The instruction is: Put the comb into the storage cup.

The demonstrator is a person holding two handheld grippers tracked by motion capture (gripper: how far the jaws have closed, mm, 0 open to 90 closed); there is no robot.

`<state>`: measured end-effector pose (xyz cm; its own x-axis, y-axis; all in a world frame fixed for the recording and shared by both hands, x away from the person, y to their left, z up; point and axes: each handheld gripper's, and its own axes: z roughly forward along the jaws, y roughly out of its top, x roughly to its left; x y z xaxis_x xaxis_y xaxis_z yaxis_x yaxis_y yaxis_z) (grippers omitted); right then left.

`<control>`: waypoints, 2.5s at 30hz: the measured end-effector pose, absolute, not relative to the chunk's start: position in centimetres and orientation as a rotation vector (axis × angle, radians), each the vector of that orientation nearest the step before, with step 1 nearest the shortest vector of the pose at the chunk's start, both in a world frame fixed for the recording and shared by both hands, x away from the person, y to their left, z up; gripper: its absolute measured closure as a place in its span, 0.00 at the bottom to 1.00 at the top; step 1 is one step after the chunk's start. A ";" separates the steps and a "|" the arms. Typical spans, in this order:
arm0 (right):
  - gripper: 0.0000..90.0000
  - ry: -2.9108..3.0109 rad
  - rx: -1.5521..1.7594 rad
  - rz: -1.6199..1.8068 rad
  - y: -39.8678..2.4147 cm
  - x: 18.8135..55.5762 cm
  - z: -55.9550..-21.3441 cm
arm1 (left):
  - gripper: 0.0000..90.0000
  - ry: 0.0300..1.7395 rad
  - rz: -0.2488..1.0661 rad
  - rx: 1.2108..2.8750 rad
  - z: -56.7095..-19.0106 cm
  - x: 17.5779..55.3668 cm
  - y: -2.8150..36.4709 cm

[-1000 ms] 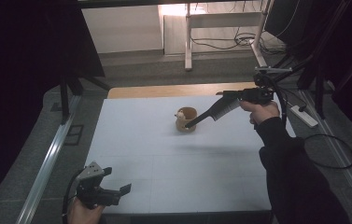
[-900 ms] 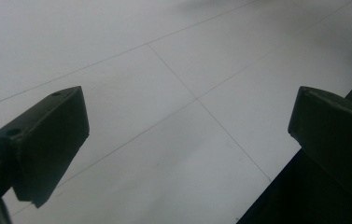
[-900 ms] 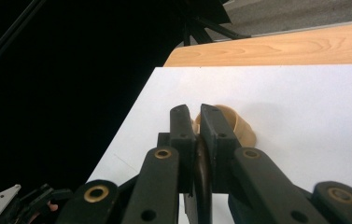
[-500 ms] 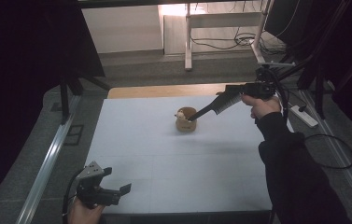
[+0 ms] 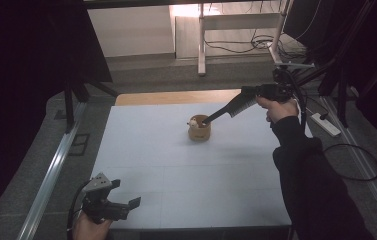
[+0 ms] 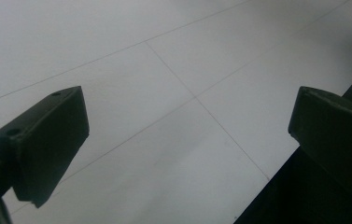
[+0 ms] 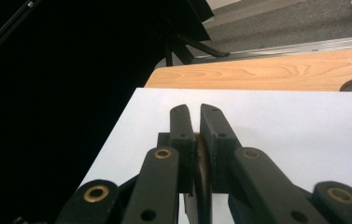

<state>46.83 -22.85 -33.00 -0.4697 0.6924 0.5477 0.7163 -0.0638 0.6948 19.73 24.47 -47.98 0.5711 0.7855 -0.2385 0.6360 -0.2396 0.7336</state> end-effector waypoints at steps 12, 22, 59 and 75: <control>0.94 -2.149 -1.637 -1.604 -22.1 47.7 -33.6 | 0.00 1.139 0.220 1.963 -48.0 19.8 24.5; 0.94 -2.171 -1.652 -1.594 -21.1 48.3 -34.0 | 0.00 1.136 0.213 1.959 -48.0 19.8 24.6; 0.94 -2.225 -1.670 -1.542 -18.5 49.4 -36.0 | 0.00 1.134 0.203 1.952 -48.0 19.8 24.7; 0.94 -2.244 -1.660 -1.504 -17.0 49.8 -37.3 | 0.00 1.132 0.199 1.952 -48.0 19.8 24.7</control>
<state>49.82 -17.02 -37.34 -0.4516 0.7547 0.4759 0.7271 0.0021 0.6865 19.82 24.68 -48.05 0.5777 0.7738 -0.2597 0.6386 -0.2303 0.7343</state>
